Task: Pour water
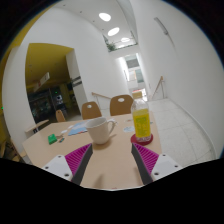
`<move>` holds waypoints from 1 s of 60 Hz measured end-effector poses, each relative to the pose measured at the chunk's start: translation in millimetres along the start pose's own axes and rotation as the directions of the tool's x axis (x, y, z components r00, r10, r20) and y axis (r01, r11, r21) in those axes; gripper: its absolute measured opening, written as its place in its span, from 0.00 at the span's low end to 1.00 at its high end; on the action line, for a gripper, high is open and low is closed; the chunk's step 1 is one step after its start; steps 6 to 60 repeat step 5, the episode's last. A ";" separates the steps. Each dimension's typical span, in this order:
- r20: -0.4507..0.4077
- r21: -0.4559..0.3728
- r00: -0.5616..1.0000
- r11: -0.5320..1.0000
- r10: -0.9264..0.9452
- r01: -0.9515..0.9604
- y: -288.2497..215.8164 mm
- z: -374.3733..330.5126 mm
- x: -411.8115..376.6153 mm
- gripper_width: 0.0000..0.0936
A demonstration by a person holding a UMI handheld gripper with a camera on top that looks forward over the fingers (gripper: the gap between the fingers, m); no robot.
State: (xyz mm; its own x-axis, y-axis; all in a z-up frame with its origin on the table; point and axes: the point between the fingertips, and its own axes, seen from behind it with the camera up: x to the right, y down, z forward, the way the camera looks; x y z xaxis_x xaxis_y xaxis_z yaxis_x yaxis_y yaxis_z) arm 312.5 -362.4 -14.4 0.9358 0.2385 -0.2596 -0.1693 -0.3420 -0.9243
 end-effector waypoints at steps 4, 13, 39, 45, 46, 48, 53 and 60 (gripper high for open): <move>0.070 -0.012 0.997 0.999 0.030 -0.029 16.4 -17.4 -23.6 0.91; 0.083 -0.015 0.996 0.999 0.035 -0.034 19.8 -20.8 -26.8 0.91; 0.083 -0.015 0.996 0.999 0.035 -0.034 19.8 -20.8 -26.8 0.91; 0.083 -0.015 0.996 0.999 0.035 -0.034 19.8 -20.8 -26.8 0.91; 0.083 -0.015 0.996 0.999 0.035 -0.034 19.8 -20.8 -26.8 0.91; 0.083 -0.015 0.996 0.999 0.035 -0.034 19.8 -20.8 -26.8 0.91; 0.083 -0.015 0.996 0.999 0.035 -0.034 19.8 -20.8 -26.8 0.91; 0.083 -0.015 0.996 0.999 0.035 -0.034 19.8 -20.8 -26.8 0.91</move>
